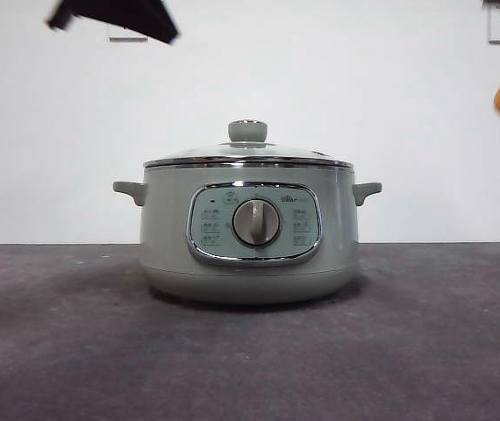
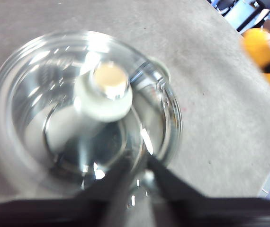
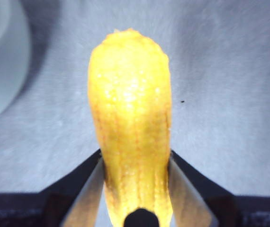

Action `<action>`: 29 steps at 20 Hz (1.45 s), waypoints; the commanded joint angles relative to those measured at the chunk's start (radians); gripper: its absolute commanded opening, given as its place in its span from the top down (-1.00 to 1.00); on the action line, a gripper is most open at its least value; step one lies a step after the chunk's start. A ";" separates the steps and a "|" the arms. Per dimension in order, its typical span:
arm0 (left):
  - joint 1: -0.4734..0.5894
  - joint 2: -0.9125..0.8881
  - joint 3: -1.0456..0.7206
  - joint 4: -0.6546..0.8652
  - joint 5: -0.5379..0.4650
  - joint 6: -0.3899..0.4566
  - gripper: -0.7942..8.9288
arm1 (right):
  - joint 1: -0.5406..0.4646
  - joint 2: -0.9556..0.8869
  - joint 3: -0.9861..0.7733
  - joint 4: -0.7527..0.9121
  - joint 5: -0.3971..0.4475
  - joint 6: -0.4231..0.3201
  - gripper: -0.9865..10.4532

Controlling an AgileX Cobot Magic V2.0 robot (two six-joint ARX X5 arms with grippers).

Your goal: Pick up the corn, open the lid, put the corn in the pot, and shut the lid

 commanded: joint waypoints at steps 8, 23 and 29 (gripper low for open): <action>-0.105 0.387 0.454 -0.173 -0.213 0.043 -0.45 | 0.001 -0.262 -0.003 -0.106 0.003 -0.004 0.84; -0.194 0.521 0.528 -0.217 -0.418 0.034 -0.25 | 0.001 -0.297 -0.005 -0.143 0.003 -0.005 0.84; -0.194 0.552 0.528 -0.223 -0.423 0.028 -0.11 | 0.001 -0.297 -0.005 -0.143 0.003 -0.005 0.84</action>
